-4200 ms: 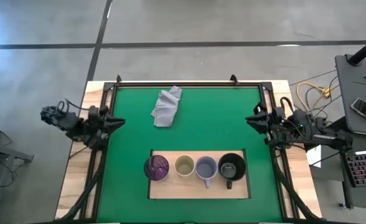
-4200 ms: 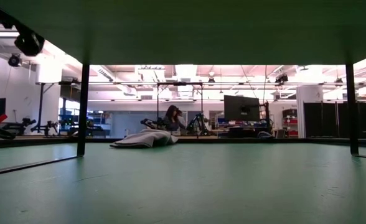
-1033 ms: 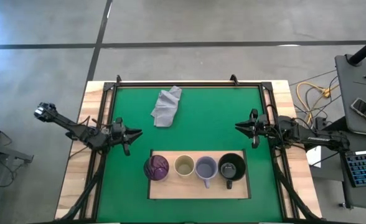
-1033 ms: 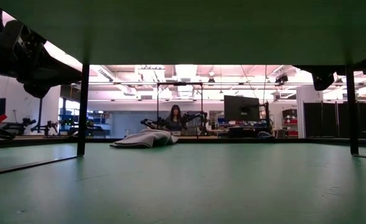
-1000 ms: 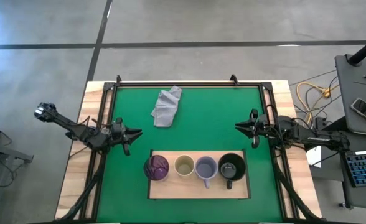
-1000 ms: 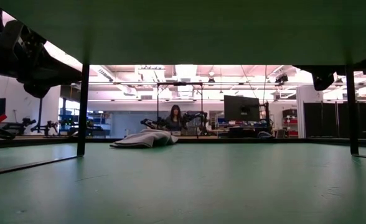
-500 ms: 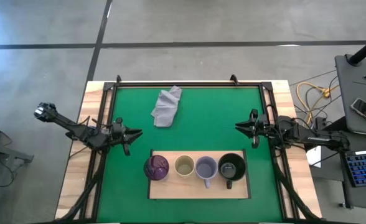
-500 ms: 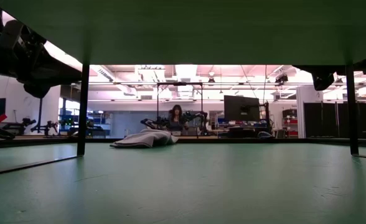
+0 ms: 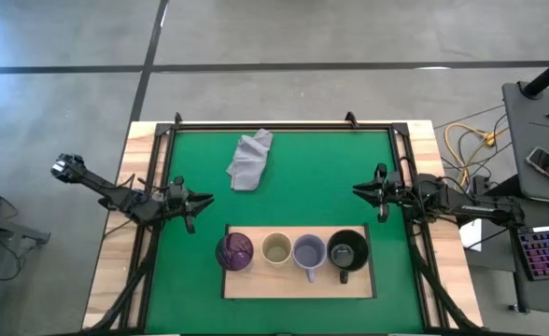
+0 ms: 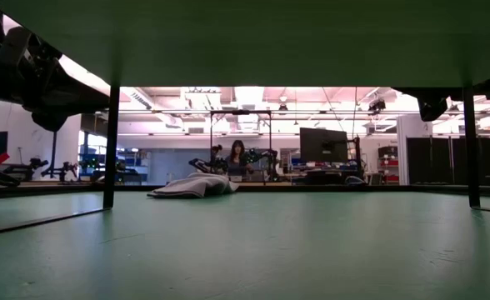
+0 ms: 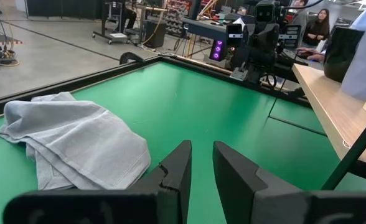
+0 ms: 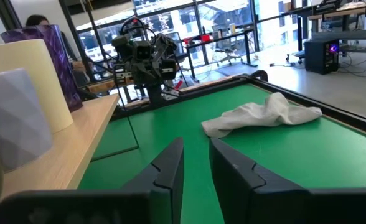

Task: Stack small to large cups/mugs on shelf
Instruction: Return to Home Position

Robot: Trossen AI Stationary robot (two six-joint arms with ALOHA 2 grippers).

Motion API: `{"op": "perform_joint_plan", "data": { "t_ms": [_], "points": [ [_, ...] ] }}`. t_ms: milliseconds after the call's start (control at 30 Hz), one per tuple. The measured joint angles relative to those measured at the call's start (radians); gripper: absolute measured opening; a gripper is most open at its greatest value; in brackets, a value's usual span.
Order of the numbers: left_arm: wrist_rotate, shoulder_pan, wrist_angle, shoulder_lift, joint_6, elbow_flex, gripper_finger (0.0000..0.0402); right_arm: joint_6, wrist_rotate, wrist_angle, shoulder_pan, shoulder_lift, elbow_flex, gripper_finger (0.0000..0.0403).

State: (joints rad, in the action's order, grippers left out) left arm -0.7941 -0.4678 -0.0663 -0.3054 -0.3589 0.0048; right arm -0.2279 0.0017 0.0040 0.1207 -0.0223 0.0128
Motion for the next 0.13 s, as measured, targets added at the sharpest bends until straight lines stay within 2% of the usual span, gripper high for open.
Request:
{"op": "perform_joint_plan", "data": {
  "t_ms": [133],
  "points": [
    [0.000, 0.000, 0.000, 0.000, 0.000, 0.000, 0.0052, 0.000, 0.000, 0.000, 0.000, 0.000, 0.000, 0.0074]
  ]
}}
